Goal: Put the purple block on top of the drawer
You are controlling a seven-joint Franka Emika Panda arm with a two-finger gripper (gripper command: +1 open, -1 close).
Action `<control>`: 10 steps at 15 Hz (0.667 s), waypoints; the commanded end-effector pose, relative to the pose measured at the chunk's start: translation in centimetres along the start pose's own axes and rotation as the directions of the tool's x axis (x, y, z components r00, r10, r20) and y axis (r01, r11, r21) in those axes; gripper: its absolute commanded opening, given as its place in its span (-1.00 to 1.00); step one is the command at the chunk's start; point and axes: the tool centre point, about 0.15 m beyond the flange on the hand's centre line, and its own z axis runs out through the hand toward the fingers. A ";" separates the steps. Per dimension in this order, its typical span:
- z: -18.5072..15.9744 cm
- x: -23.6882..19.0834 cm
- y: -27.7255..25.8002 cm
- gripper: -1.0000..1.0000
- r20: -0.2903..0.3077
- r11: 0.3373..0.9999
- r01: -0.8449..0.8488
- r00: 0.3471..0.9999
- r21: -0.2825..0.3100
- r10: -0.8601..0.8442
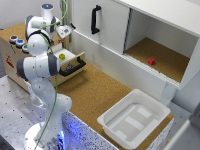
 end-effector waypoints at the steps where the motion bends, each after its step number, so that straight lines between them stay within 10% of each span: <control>1: 0.8 5.2 1.6 -1.00 0.127 0.997 0.049 0.990 0.067 -0.057; 5: 0.8 5.2 1.6 -1.00 0.127 0.997 0.049 0.990 0.067 -0.057; 6: 1.1 2.9 0.3 -1.00 0.016 0.998 0.058 0.998 0.009 -0.058; 10: 3.5 2.9 1.1 -1.00 0.011 0.996 -0.013 1.000 0.094 0.012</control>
